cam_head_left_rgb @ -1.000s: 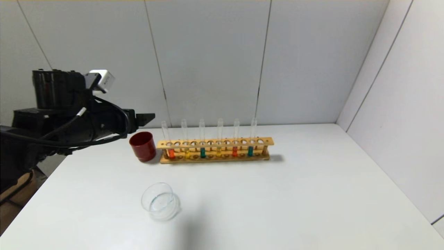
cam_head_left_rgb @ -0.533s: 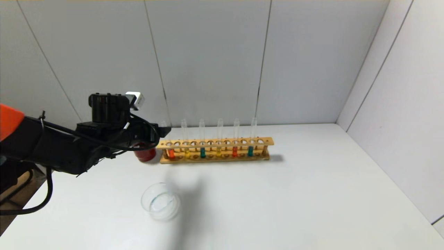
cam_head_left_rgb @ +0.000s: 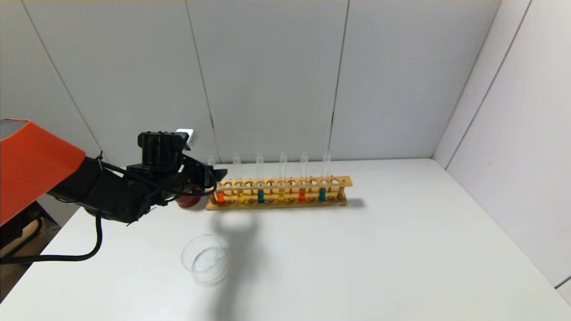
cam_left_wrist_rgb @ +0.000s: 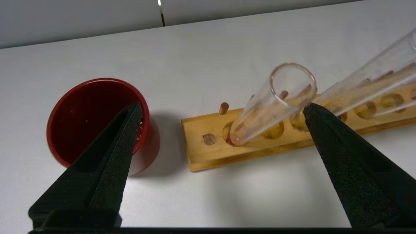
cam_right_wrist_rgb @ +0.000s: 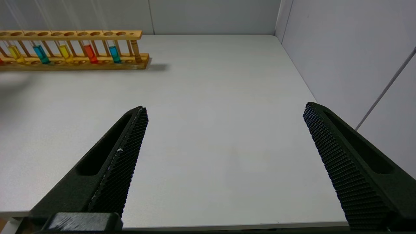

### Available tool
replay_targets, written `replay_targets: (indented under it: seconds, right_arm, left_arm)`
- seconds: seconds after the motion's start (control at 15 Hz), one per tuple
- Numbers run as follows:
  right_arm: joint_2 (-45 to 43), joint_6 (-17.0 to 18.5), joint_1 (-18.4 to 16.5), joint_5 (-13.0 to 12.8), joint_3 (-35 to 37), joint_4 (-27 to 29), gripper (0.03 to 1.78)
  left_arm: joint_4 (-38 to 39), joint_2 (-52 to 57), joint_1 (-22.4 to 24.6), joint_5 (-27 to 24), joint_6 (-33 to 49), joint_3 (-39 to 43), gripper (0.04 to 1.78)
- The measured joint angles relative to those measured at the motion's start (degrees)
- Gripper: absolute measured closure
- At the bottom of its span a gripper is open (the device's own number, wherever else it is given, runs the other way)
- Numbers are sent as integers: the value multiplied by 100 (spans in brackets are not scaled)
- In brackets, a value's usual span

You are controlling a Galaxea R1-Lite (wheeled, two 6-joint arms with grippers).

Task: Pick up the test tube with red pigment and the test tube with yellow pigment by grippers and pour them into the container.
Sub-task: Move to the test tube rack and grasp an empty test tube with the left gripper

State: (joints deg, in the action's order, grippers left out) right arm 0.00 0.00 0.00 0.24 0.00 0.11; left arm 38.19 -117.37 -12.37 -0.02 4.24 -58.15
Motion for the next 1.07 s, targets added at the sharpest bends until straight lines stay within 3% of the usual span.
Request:
replay_targets:
  seconds: [0.33, 0.47, 0.67, 0.93, 1.07]
  right_arm:
    - [0, 0, 0, 0, 0, 0, 6]
    - [0, 0, 0, -2, 0, 0, 6]
    - [0, 0, 0, -2, 0, 0, 6]
    - [0, 0, 0, 0, 0, 0, 6]
    - [0, 0, 0, 0, 0, 2, 6]
  left_arm:
    - [-13, -328, -29, -5, 135, -273, 9]
    - [-22, -383, -57, -5, 134, -301, 20]
    - [-16, -444, -121, -7, 134, -325, 56]
    - [-20, -484, -143, 0, 134, -321, 130]
    - [-16, -496, -140, 2, 132, -318, 150]
